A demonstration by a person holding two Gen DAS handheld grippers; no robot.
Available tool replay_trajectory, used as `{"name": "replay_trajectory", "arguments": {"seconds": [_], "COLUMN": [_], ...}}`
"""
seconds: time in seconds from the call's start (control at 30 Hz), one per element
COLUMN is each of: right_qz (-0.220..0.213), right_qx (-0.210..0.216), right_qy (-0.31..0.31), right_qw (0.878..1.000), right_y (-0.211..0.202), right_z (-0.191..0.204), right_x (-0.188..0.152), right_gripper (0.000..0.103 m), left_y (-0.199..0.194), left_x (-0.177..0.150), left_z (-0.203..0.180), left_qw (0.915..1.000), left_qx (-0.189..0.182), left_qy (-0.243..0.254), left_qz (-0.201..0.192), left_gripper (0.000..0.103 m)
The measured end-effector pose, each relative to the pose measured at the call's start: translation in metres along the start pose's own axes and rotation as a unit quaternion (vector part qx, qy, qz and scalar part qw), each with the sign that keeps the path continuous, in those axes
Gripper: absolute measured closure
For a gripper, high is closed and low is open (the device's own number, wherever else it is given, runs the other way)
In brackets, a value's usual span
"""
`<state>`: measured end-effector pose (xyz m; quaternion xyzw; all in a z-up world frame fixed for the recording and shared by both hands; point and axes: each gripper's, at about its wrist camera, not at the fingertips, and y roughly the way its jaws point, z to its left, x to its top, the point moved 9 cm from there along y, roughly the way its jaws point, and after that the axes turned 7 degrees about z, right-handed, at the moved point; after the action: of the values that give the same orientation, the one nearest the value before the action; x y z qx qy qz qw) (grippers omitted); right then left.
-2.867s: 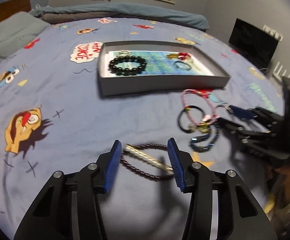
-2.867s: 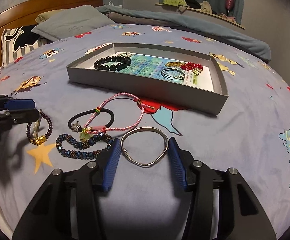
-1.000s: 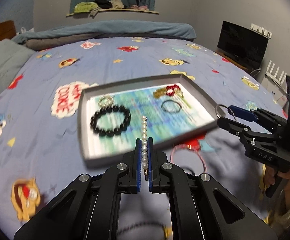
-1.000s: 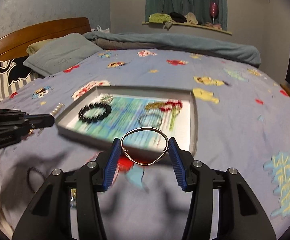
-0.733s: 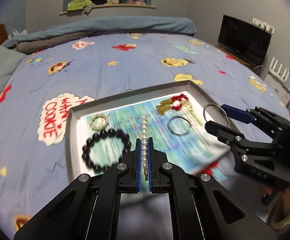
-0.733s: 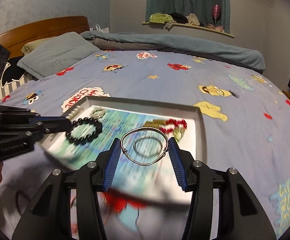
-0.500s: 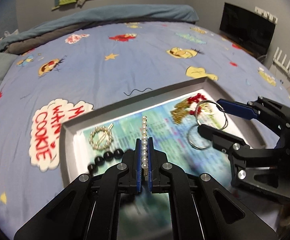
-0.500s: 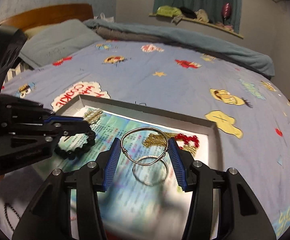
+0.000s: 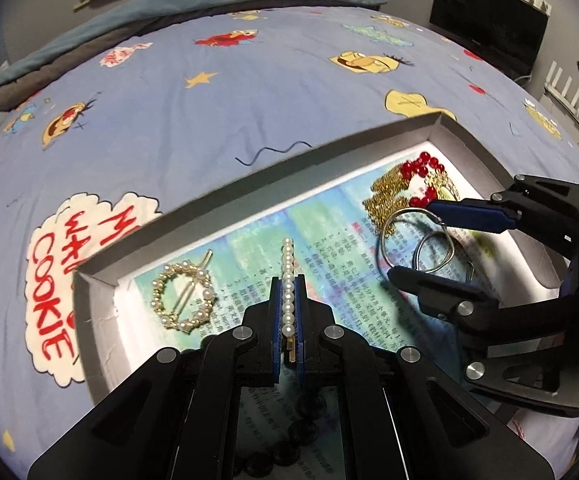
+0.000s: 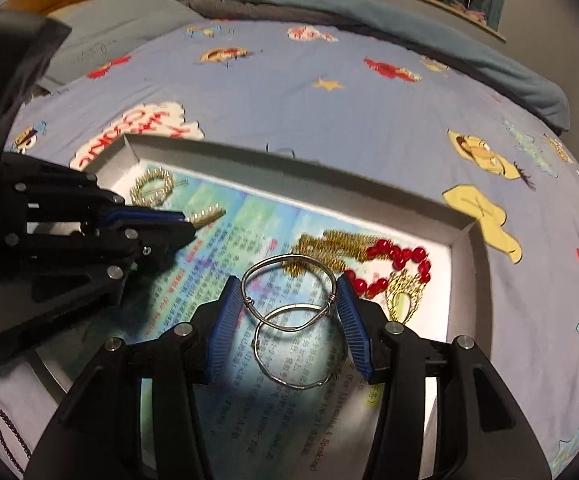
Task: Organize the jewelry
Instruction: 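Carry both items into the gray box and open both tools there, then withdraw both open tools from the box toward the remaining jewelry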
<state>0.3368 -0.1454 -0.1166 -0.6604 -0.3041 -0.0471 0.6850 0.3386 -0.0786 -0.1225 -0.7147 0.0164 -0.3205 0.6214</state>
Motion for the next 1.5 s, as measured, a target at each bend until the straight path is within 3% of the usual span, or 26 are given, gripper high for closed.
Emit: {"name": "replay_trajectory", "arguments": {"seconds": [0.13,0.23,0.3,0.43,0.5,0.6,0.67,0.7,0.93,1.23,1.5], "right_qz": [0.012,0.011,0.005,-0.014,-0.022,-0.039,-0.054,-0.057,-0.082,-0.107,-0.115], "right_qx": [0.002,0.004,0.000,-0.006,-0.006,-0.016,-0.024,-0.026,-0.038,-0.022,-0.015], "right_qy": [0.003,-0.001,-0.003,0.004,0.010,0.015,0.014,0.015,0.043,0.086,0.090], "right_qw": [1.000,1.000,1.000,1.000,1.000,0.999,0.998,0.998,0.995,0.990,0.989], "right_y": [0.004,0.002,0.000,-0.008,-0.016,-0.032,-0.047,-0.053,-0.107,-0.166,-0.196], "right_z": [-0.001,0.001,0.001,-0.001,-0.001,-0.004,-0.005,-0.005,-0.015,-0.014,0.002], "right_x": [-0.002,-0.003,-0.004,-0.002,-0.002,-0.004,-0.007,-0.009,-0.035,-0.076,-0.104], "right_gripper": [0.054,0.053,0.053,0.037,0.035,0.022,0.018,0.016,0.006,0.006,0.006], "left_y": [-0.002,-0.011,-0.019,-0.036,-0.046,-0.068,-0.085,-0.093,-0.142,-0.206,-0.234], "left_x": [-0.001,-0.002,-0.004,-0.007,-0.008,-0.009,-0.012,-0.013,-0.035,-0.074,-0.111], "left_z": [0.001,0.004,0.005,0.013,0.014,0.014,0.014,0.015,0.010,-0.009,-0.024], "left_qw": [0.9999,0.9996,0.9992,0.9981,0.9977,0.9957,0.9933,0.9921,0.9876,0.9781,0.9772], "left_qx": [-0.007,-0.008,-0.014,-0.012,-0.009,-0.012,-0.009,-0.005,0.007,0.038,0.059], "left_qy": [-0.009,-0.017,-0.019,-0.031,-0.032,-0.041,-0.051,-0.056,-0.075,-0.090,-0.079], "left_qz": [-0.004,-0.022,-0.033,-0.051,-0.060,-0.082,-0.103,-0.112,-0.137,-0.184,-0.188], "left_gripper": [0.096,0.082,0.081,0.068,0.063,0.045,0.024,0.022,0.012,0.008,0.008]}}
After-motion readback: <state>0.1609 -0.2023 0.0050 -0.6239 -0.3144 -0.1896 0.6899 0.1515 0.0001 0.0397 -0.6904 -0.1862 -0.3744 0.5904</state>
